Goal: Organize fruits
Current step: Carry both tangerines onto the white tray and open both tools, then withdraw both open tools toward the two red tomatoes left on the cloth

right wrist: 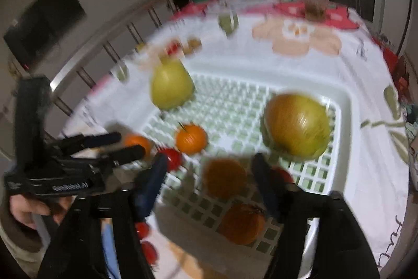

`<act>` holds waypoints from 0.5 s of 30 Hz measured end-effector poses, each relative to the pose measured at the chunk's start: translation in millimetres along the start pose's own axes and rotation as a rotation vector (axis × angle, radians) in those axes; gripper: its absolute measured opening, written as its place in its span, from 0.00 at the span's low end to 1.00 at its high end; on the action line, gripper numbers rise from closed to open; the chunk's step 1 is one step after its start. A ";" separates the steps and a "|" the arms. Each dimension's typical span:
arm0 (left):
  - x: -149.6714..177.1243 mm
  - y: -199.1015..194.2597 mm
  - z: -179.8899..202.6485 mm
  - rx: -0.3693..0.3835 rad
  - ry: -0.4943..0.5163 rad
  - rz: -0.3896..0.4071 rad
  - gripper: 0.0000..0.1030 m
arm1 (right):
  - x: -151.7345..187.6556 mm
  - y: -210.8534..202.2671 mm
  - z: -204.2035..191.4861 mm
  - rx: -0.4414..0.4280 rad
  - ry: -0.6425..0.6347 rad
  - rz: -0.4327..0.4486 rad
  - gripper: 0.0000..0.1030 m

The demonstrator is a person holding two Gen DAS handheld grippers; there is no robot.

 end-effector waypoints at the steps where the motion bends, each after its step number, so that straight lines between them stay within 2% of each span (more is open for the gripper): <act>1: -3.6 -9.9 -1.6 0.004 -0.005 0.025 0.81 | -6.7 -16.7 -5.2 -0.008 -0.003 0.054 0.81; 3: -9.8 -28.6 -4.5 -0.001 -0.008 0.071 0.87 | -14.4 -40.2 -13.2 -0.024 -0.006 0.120 0.84; 10: -18.9 -102.8 -11.2 -0.001 0.001 0.257 0.93 | -27.1 -124.3 -46.0 -0.033 -0.050 0.327 0.96; 15: -14.1 -155.5 -6.4 0.007 0.045 0.380 0.96 | -20.3 -160.7 -73.3 -0.028 -0.124 0.399 0.98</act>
Point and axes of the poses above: each gripper's, at about its wrist camera, not at the fingertips, and y roughly the way its jaws point, z to its right, x to its underside, the point moved 8 cm from there along y, roughly the way its jaws point, and after that the axes turned 14 degrees about -x, right-handed, at the moved point
